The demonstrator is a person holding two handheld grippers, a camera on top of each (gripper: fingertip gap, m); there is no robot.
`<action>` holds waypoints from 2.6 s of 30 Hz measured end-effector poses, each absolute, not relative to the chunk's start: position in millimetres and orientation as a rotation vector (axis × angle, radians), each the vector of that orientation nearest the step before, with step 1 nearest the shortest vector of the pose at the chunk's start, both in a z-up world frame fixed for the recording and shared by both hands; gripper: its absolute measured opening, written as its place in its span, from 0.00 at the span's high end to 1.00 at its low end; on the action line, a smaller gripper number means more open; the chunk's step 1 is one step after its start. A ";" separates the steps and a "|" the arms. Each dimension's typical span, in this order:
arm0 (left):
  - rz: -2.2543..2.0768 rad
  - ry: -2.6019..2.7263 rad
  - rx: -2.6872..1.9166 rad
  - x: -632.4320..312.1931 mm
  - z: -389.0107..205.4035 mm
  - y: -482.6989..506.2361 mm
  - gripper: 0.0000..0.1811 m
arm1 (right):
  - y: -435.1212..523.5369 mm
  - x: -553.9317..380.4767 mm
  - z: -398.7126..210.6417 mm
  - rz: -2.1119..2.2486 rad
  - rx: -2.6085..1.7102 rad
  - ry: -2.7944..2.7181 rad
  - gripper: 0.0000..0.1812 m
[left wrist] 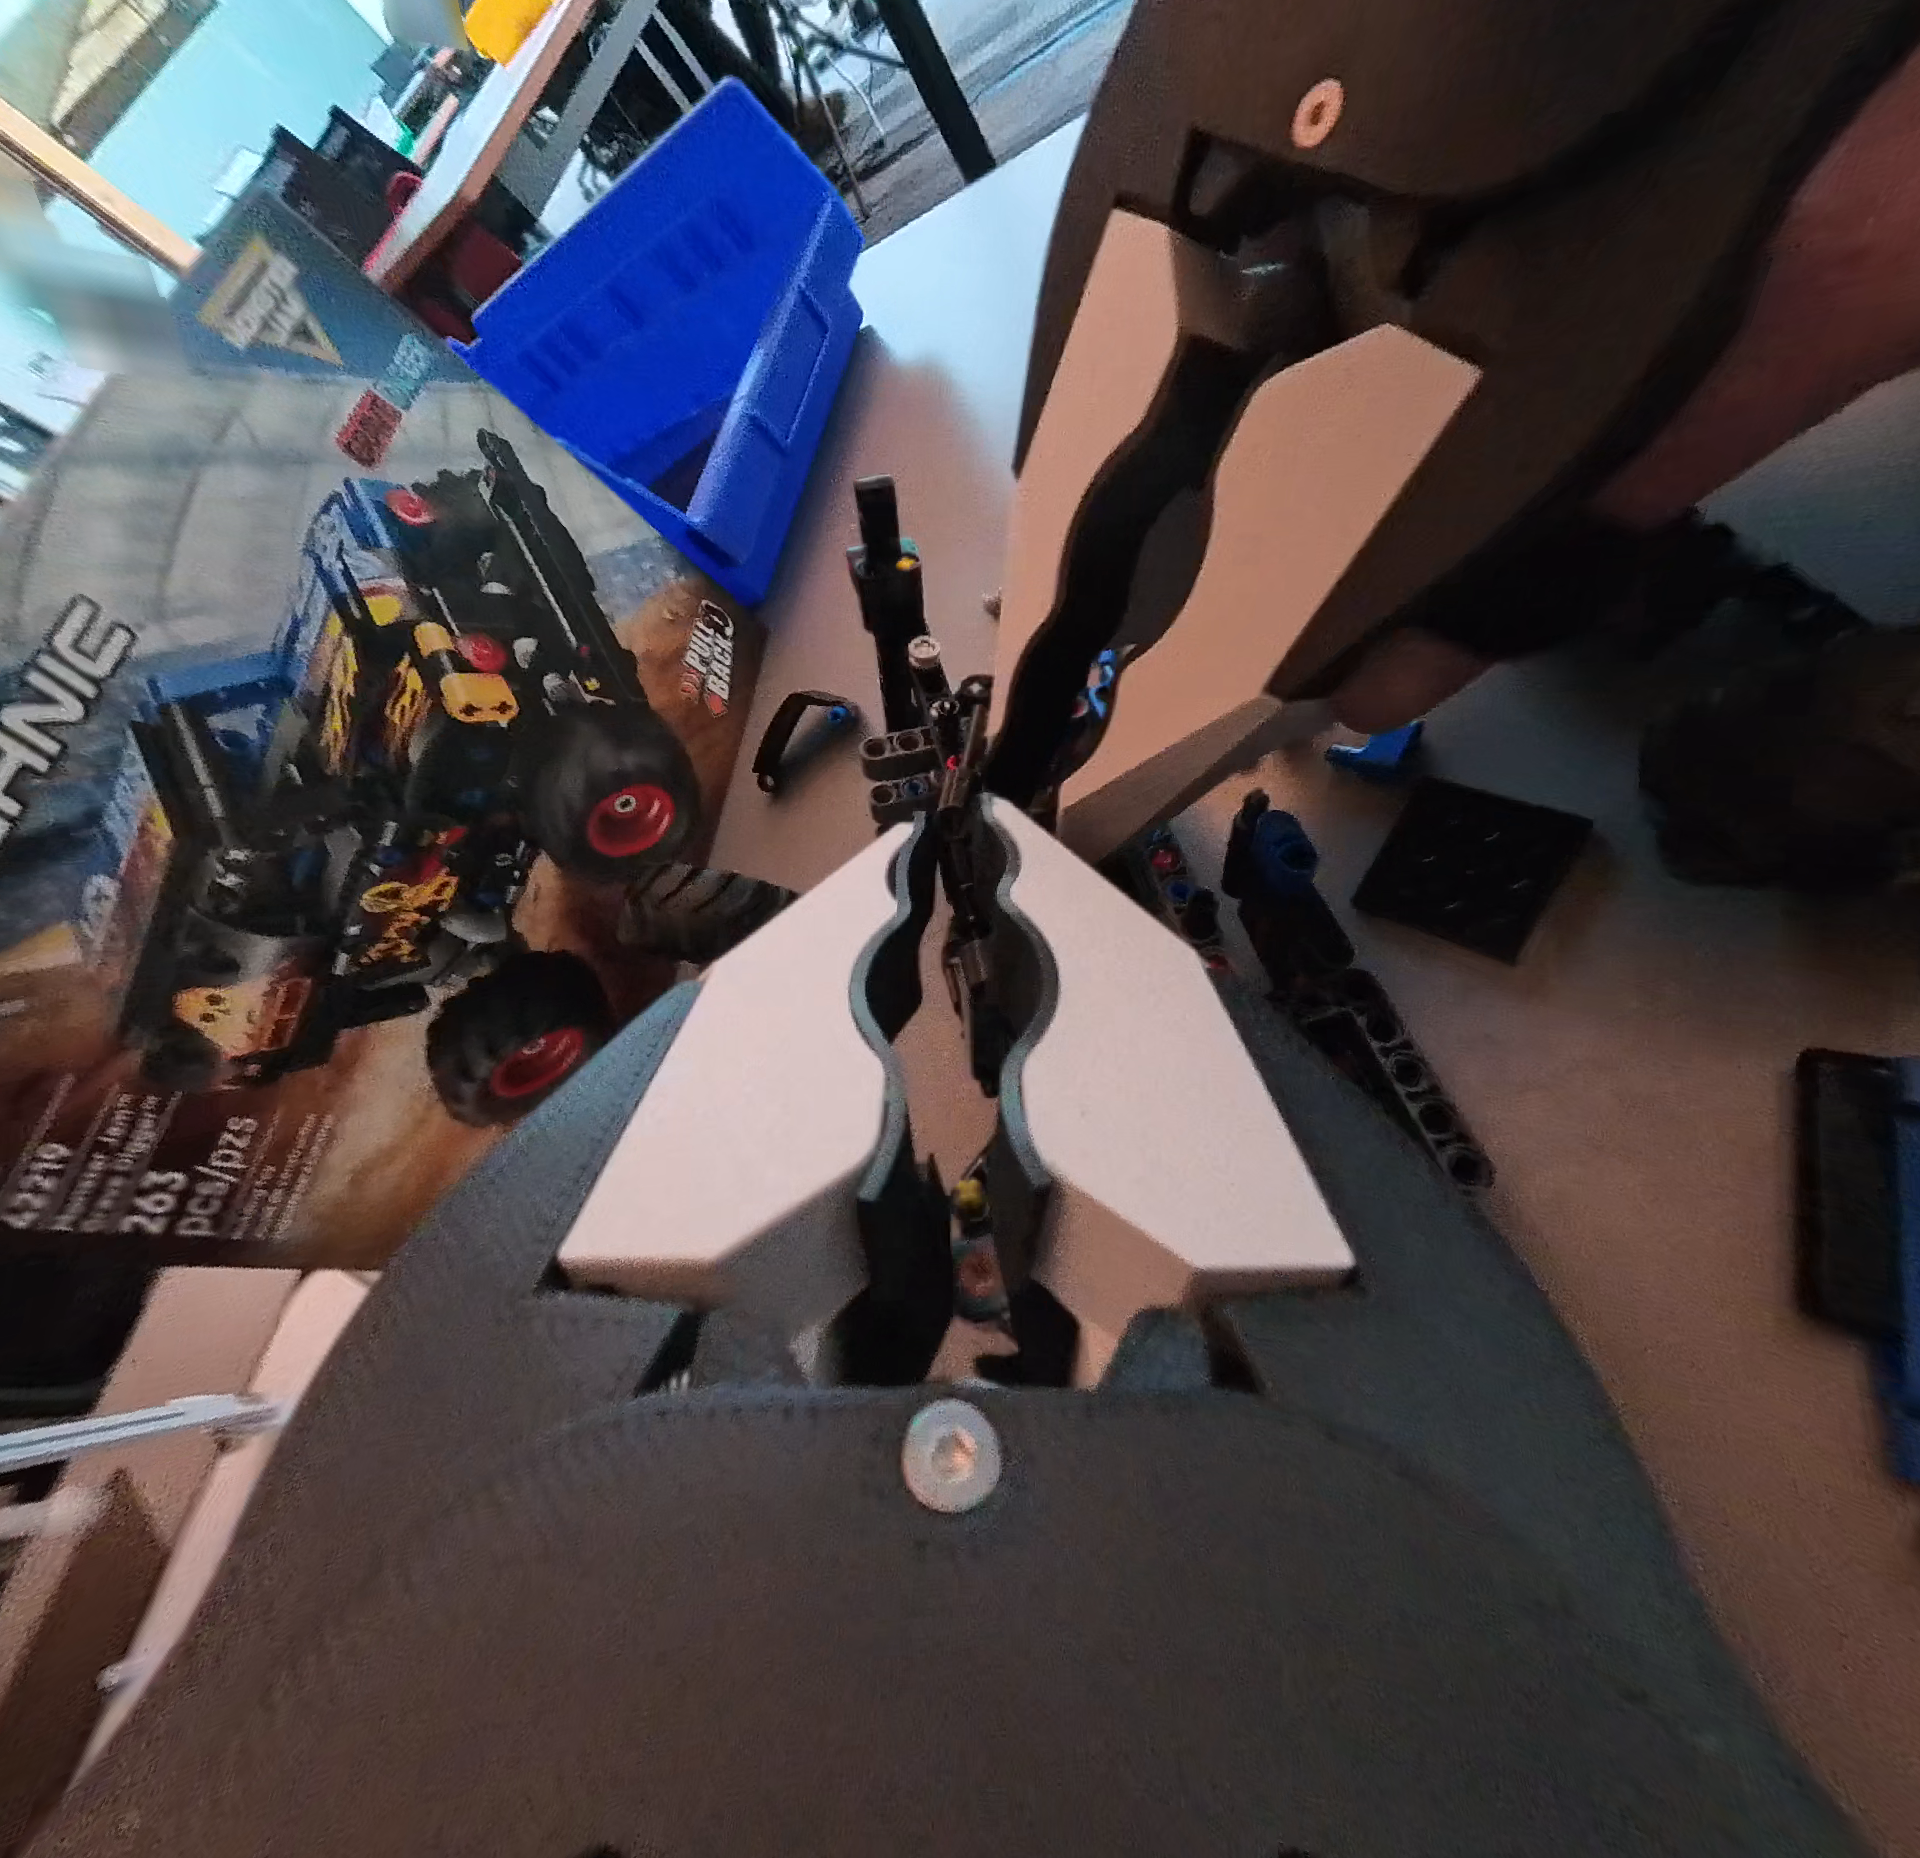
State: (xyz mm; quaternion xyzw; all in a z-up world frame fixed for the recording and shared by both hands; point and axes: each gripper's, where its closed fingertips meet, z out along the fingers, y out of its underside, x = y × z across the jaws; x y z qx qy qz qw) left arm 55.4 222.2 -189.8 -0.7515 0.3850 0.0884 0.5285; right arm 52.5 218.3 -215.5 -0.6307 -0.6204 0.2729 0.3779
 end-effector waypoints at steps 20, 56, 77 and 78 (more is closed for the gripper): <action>0.109 0.868 -2.039 41.5 -206.1 206.7 0.90 | 215.4 47.6 -216.3 0.715 -1.604 -1.579 0.93; 0.619 1.266 -1.670 51.1 -209.6 175.3 0.97 | 214.1 45.0 -217.6 0.724 -1.588 -1.592 0.93; 0.006 0.949 -1.936 56.3 -209.5 191.1 0.91 | 217.8 46.6 -214.7 0.755 -1.593 -1.564 0.94; -0.022 0.941 -1.938 57.1 -209.3 191.7 0.91 | 218.1 46.7 -215.0 0.750 -1.593 -1.564 0.94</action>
